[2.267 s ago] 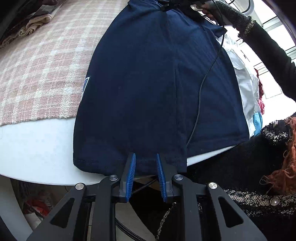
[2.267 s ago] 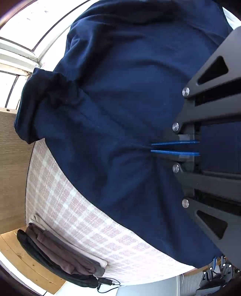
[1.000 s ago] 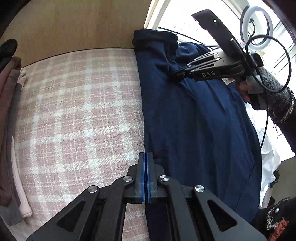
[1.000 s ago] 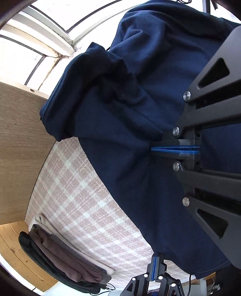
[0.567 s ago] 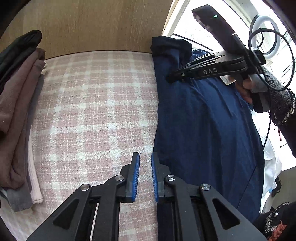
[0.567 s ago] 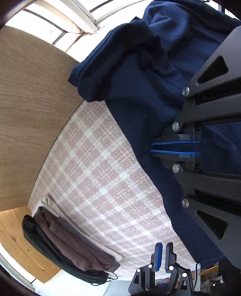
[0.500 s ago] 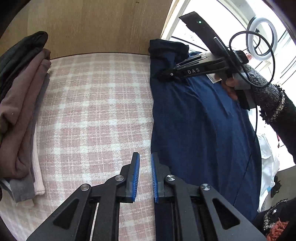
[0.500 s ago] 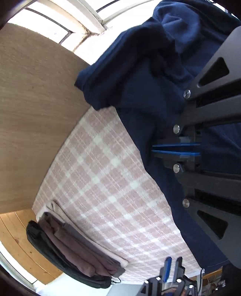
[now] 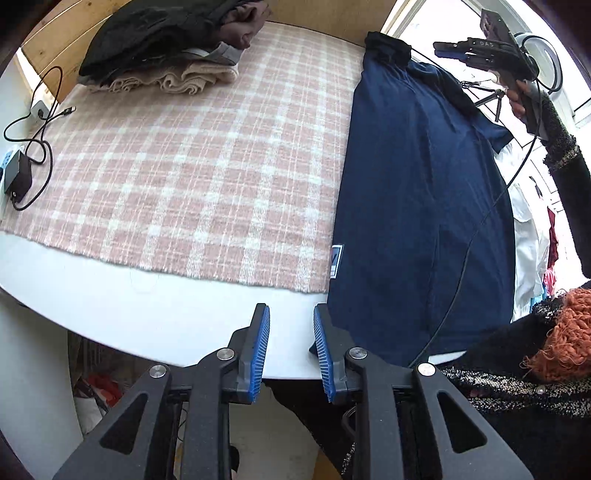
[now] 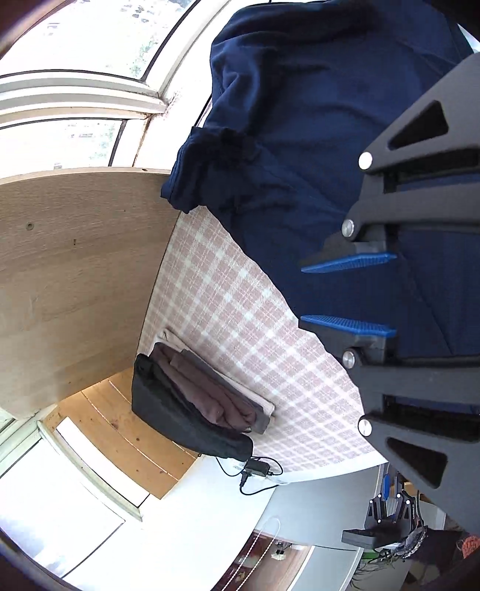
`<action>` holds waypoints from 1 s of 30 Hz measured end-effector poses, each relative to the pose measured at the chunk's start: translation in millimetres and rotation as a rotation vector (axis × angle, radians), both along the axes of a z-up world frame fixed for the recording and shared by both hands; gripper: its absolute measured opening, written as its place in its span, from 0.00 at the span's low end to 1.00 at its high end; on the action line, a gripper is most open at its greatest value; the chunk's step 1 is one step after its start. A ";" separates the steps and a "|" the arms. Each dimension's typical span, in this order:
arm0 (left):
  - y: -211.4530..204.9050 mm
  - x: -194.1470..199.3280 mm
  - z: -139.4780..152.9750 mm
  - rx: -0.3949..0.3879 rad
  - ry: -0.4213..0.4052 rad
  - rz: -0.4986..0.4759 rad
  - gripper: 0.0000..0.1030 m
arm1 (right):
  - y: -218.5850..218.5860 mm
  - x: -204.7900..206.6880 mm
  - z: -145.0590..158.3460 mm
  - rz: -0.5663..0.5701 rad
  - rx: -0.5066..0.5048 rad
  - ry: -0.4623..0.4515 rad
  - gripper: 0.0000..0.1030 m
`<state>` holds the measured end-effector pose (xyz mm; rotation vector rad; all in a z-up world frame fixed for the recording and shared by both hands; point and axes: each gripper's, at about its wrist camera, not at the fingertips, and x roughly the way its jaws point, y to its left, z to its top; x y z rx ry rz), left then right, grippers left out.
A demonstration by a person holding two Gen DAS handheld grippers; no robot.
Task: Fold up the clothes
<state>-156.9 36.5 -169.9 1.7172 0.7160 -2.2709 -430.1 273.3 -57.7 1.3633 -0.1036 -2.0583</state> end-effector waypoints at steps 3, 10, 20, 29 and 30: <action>10.1 5.3 -9.7 0.042 0.045 -0.012 0.28 | 8.2 49.7 19.7 0.008 -0.038 0.007 0.45; 17.9 -11.8 -45.8 0.129 0.050 -0.169 0.31 | -16.9 175.4 -28.3 0.024 -0.076 -0.151 0.46; 35.7 1.8 -34.6 0.080 0.024 -0.351 0.05 | -123.8 317.8 -119.9 0.080 -0.017 -0.298 0.46; 83.9 16.9 1.8 0.022 0.160 -0.533 0.28 | -113.6 346.9 -115.1 -0.066 0.002 -0.238 0.46; 89.8 9.8 -1.7 0.029 0.167 -0.546 0.28 | -111.6 345.9 -114.2 -0.084 -0.008 -0.230 0.46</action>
